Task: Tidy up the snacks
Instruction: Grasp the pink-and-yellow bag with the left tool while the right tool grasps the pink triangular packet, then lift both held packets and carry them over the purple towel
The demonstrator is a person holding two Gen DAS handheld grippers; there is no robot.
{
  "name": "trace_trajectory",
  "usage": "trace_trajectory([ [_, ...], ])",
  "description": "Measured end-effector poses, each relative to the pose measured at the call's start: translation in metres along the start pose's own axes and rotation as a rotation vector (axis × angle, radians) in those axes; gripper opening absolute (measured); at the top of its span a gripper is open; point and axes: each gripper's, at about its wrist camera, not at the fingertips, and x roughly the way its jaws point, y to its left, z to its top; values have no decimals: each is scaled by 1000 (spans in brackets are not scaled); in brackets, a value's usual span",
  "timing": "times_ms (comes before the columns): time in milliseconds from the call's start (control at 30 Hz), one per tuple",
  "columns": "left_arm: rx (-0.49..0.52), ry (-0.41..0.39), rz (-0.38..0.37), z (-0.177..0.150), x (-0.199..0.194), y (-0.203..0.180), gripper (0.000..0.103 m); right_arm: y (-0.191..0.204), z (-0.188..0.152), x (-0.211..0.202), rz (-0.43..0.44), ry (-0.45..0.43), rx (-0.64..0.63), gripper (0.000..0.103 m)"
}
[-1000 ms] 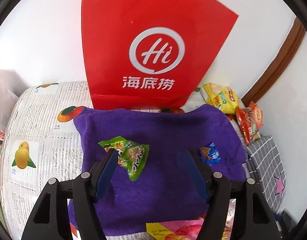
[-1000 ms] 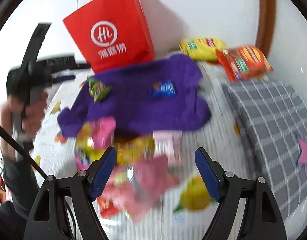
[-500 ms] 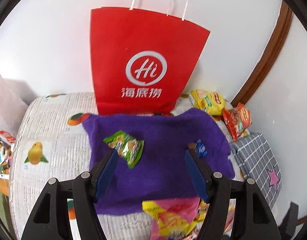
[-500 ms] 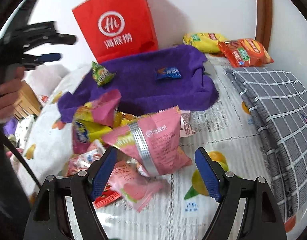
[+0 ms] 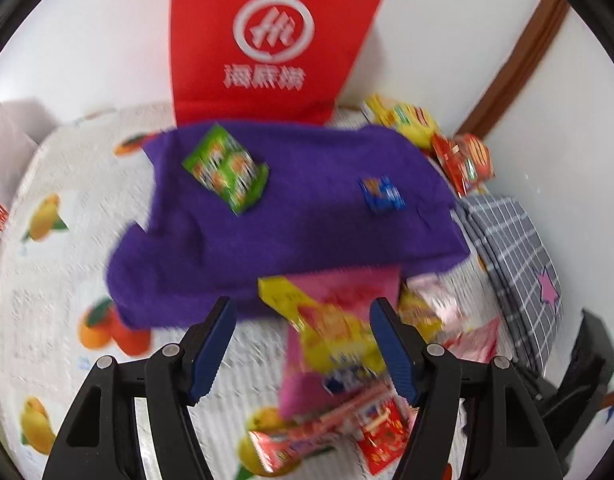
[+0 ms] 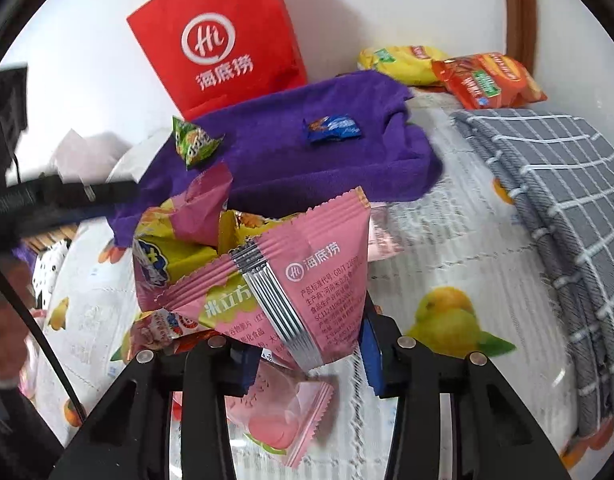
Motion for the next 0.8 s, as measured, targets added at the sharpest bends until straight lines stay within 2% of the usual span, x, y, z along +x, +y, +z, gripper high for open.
trace_trajectory([
  [133, -7, 28, -28, -16, 8, -8, 68, -9, -4, -17, 0, -18, 26, 42],
  [333, -5, 61, -28, -24, 20, -11, 70, -17, -14, -32, -32, -23, 24, 42],
  [500, 17, 94, -8, -23, 36, -14, 70, -21, -19, -28, -43, 1, 20, 42],
  [800, -11, 93, -44, -19, 49, -13, 70, -22, -17, -20, -52, 12, 16, 42],
])
